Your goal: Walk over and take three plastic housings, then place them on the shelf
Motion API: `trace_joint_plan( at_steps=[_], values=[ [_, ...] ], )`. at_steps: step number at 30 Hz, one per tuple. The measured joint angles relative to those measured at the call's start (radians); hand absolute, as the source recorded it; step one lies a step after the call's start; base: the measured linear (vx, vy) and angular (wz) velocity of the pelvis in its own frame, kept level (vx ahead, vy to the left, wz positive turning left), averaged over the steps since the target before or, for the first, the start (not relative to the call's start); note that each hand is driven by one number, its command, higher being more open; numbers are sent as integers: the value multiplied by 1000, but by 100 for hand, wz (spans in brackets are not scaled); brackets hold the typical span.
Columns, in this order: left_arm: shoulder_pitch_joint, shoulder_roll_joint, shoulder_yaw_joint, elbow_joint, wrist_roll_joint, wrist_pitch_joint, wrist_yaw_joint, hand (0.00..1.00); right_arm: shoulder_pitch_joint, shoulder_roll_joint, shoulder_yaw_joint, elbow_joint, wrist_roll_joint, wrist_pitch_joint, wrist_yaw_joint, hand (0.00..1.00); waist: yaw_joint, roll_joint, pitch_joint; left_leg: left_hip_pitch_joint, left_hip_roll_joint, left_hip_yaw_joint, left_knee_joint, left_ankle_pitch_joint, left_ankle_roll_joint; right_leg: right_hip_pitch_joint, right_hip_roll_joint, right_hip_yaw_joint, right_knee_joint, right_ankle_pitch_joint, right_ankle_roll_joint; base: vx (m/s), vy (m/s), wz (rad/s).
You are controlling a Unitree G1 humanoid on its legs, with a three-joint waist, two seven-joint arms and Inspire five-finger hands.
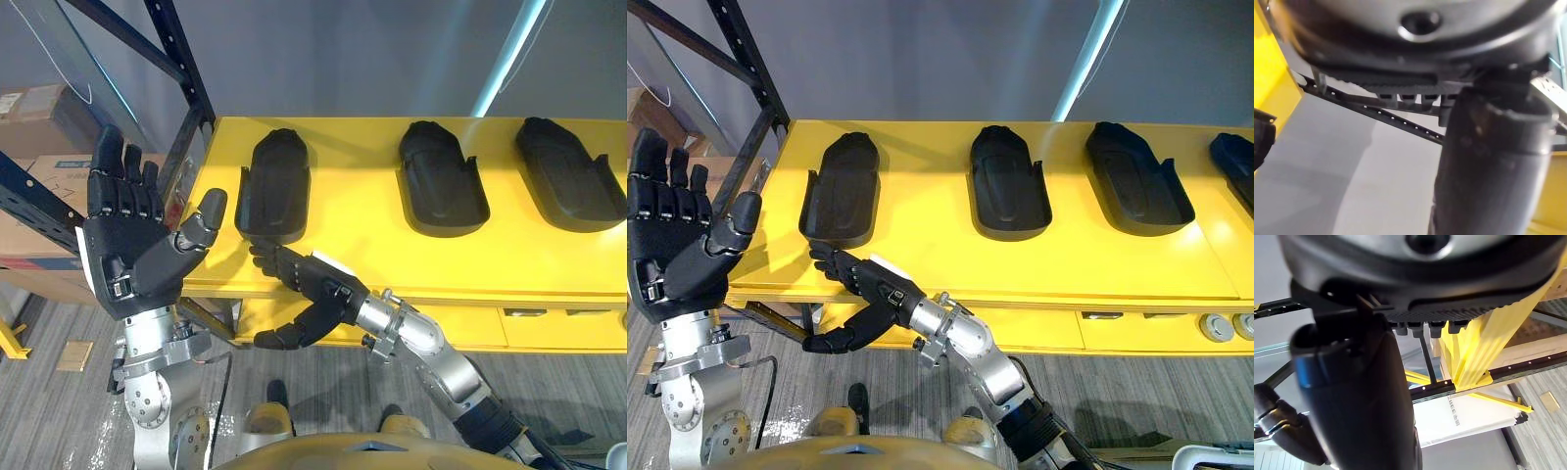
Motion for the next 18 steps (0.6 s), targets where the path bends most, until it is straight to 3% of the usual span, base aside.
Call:
trace_joint_plan(
  at_steps=[10, 18],
  values=[
    [21, -1, 0, -4, 3, 2, -8, 100, -11, 25, -38, 35, -2, -27, -80, 100, 0, 5, 4, -2, 0, -1, 0, 0, 0, -9, -4, 0, 19, -9, 1, 0, 0, 0],
    [28, -2, 0, -4, 4, 12, -15, 100, -15, 46, -59, 35, -90, -49, -127, 100, 0, 14, 12, -1, 0, -5, 3, -2, -1, -14, -10, -1, 42, -26, -2, 0, 0, 0]
  ],
)
